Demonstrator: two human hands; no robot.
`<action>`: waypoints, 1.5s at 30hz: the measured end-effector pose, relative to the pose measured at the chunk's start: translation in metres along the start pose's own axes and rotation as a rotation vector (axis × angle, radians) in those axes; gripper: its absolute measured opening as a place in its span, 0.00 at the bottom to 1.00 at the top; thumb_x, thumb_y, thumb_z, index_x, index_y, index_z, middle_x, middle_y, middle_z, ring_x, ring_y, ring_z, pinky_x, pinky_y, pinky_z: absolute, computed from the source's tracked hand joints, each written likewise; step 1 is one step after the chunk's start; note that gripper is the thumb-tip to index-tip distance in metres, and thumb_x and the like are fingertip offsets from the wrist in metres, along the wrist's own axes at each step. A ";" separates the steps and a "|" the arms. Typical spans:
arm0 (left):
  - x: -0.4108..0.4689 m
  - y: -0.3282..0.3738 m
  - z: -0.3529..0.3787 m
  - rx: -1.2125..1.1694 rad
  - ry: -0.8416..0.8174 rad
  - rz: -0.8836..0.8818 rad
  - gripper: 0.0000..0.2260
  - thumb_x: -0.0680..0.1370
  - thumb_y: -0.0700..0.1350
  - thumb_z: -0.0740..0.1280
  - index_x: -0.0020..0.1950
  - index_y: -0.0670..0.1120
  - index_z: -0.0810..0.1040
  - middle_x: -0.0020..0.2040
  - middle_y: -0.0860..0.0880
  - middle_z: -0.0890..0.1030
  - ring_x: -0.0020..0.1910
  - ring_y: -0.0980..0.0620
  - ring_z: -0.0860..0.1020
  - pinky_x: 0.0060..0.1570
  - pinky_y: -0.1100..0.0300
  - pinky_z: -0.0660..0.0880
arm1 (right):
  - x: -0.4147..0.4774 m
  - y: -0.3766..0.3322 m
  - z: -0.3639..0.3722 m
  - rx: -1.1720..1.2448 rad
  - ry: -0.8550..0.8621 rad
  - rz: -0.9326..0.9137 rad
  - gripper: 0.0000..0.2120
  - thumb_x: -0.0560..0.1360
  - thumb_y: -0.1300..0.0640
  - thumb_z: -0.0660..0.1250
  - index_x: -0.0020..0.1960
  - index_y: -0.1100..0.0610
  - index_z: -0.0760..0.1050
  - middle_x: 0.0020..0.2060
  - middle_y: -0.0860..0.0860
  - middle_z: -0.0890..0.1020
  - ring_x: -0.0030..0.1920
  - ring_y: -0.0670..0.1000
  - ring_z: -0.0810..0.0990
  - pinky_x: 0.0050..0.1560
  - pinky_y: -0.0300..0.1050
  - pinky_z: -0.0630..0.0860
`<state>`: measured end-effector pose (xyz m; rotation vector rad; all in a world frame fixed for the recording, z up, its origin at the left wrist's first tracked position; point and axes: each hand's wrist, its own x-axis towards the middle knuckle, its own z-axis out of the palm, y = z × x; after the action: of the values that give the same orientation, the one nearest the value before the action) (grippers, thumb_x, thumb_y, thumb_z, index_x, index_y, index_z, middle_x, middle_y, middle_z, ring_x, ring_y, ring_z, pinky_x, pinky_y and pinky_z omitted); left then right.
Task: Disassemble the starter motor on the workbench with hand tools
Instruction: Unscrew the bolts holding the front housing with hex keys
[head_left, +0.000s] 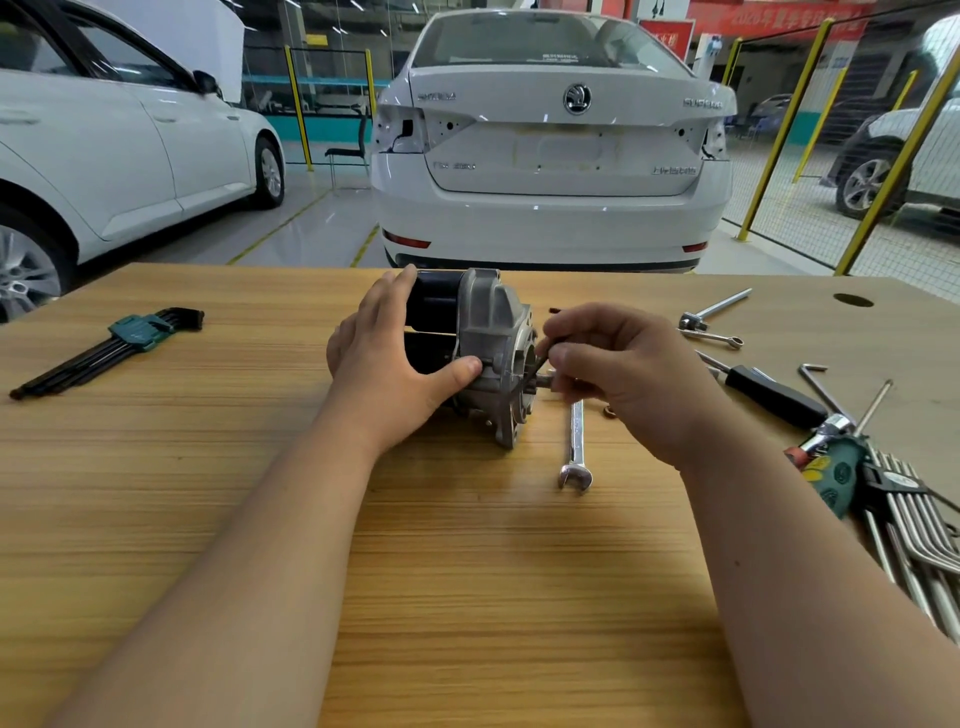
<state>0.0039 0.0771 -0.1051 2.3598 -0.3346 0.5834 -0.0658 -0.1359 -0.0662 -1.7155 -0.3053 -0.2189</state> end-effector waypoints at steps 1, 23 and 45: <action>0.000 0.000 0.000 -0.002 0.000 0.001 0.44 0.68 0.65 0.69 0.78 0.59 0.50 0.79 0.54 0.52 0.77 0.49 0.52 0.73 0.50 0.49 | 0.001 0.002 0.000 -0.039 0.045 -0.029 0.11 0.75 0.69 0.68 0.47 0.54 0.82 0.39 0.51 0.85 0.35 0.47 0.82 0.38 0.40 0.80; -0.005 0.003 0.001 -0.111 0.091 -0.101 0.42 0.62 0.65 0.73 0.71 0.57 0.60 0.71 0.54 0.63 0.71 0.53 0.57 0.65 0.56 0.56 | 0.002 0.004 0.011 -0.140 0.277 0.007 0.07 0.77 0.55 0.69 0.42 0.46 0.80 0.32 0.42 0.82 0.31 0.46 0.82 0.32 0.40 0.77; -0.012 0.029 -0.014 0.107 0.020 -0.104 0.12 0.70 0.60 0.74 0.36 0.57 0.75 0.77 0.51 0.62 0.76 0.49 0.51 0.72 0.49 0.52 | 0.002 0.006 0.021 0.027 0.144 0.254 0.03 0.77 0.64 0.68 0.46 0.60 0.79 0.29 0.50 0.83 0.30 0.48 0.83 0.29 0.38 0.78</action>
<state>-0.0223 0.0661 -0.0856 2.4555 -0.1749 0.5878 -0.0629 -0.1156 -0.0748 -1.6833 0.0167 -0.1500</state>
